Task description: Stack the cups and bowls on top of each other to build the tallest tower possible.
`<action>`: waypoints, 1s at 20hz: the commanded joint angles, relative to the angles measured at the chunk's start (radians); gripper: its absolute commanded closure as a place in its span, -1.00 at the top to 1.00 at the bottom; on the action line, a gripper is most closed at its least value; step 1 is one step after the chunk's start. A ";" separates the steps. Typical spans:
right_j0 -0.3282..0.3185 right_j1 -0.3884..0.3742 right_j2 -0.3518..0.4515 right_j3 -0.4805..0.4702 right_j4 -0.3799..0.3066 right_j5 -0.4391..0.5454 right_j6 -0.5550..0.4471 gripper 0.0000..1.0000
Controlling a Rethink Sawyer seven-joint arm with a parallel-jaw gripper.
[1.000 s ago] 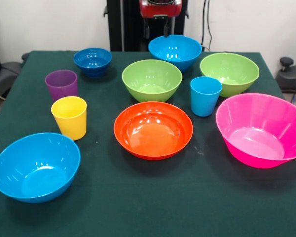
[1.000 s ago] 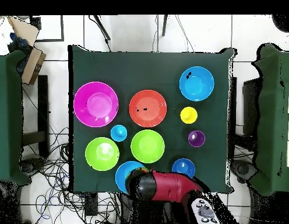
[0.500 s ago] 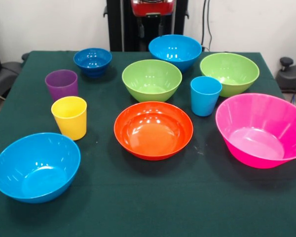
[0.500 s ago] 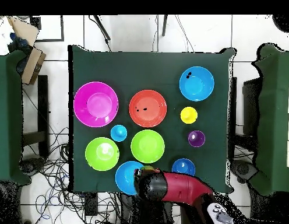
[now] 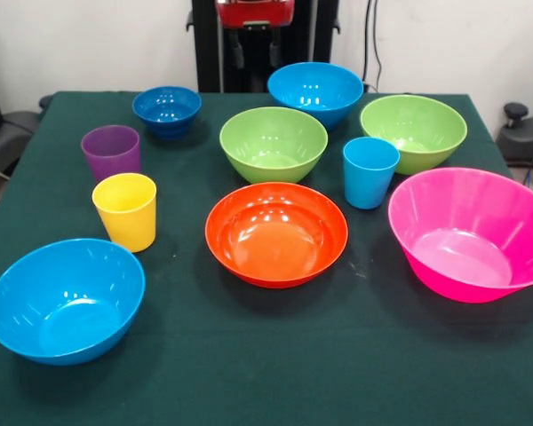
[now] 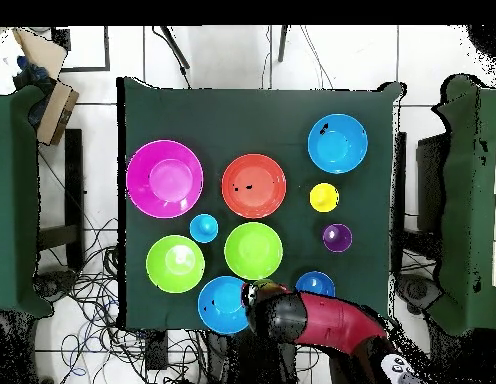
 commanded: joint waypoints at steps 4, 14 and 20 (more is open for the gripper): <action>-0.038 0.008 0.133 -0.012 -0.029 0.120 -0.026 1.00; -0.107 0.011 0.164 -0.032 -0.046 0.164 -0.060 1.00; -0.155 0.022 0.192 -0.077 -0.060 0.228 -0.104 1.00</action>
